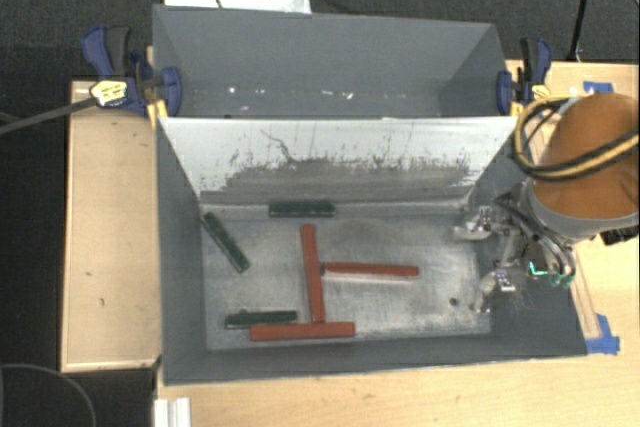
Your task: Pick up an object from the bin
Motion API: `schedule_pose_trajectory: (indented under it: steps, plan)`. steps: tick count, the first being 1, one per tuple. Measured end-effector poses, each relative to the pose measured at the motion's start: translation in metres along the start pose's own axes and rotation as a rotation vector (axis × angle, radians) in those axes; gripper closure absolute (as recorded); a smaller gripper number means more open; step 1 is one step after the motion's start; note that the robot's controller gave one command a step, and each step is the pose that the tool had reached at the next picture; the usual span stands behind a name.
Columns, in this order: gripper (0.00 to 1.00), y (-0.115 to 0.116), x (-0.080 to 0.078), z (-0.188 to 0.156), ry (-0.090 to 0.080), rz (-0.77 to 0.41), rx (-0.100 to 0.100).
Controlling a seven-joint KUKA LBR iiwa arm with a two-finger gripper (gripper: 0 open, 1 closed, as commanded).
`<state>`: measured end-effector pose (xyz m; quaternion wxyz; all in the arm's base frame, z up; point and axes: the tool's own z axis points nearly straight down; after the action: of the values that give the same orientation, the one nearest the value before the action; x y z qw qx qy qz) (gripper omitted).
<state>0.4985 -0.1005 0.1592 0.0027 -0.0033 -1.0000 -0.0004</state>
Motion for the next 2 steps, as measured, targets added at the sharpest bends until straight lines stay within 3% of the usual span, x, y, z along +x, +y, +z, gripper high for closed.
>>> schedule_pose_trajectory:
  steps: [1,2]
  plan:
    - [0.00,0.000,-0.002,-0.004,-0.008,-0.004,0.001]
    - [0.00,0.041,-0.019,0.049,-0.013,-0.082,0.002]
